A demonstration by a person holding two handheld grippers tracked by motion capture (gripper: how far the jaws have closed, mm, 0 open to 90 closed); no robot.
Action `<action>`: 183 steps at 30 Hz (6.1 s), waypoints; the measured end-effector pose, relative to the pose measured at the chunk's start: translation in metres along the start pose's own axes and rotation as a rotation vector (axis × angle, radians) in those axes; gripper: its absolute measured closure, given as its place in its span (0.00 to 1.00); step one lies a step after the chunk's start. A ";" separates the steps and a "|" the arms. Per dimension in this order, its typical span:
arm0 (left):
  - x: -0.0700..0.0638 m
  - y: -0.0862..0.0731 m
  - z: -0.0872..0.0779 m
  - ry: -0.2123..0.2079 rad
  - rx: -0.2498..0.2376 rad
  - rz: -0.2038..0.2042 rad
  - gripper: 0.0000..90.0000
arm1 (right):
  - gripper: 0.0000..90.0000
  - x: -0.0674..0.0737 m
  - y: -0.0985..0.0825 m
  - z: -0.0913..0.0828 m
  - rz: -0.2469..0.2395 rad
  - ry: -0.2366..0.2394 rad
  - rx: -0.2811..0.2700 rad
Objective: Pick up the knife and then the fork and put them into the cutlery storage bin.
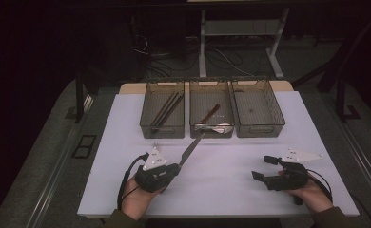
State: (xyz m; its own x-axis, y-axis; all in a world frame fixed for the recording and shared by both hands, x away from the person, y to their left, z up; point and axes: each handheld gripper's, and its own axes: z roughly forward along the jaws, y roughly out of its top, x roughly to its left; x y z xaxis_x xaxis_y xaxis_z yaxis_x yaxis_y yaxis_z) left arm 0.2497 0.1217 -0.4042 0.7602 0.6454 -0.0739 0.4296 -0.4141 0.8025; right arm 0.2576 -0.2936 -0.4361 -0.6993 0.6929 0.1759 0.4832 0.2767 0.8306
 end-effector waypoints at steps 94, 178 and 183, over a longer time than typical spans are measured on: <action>0.042 -0.021 -0.015 -0.088 -0.156 0.032 0.24 | 0.97 -0.112 0.165 -0.027 0.100 -0.271 -0.083; 0.069 -0.027 -0.020 0.119 -0.039 -0.045 0.45 | 0.16 -0.029 0.057 0.001 0.050 -0.134 -0.048; 0.084 -0.024 -0.017 0.193 -0.016 -0.084 0.68 | 0.16 -0.022 0.035 0.002 0.044 -0.142 -0.060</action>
State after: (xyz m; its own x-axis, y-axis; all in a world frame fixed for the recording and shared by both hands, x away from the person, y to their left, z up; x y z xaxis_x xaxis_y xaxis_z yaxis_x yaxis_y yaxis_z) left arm 0.2953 0.1968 -0.4191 0.6143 0.7886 -0.0275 0.4784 -0.3444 0.8078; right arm 0.2903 -0.2977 -0.4121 -0.5948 0.7916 0.1397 0.4763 0.2071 0.8545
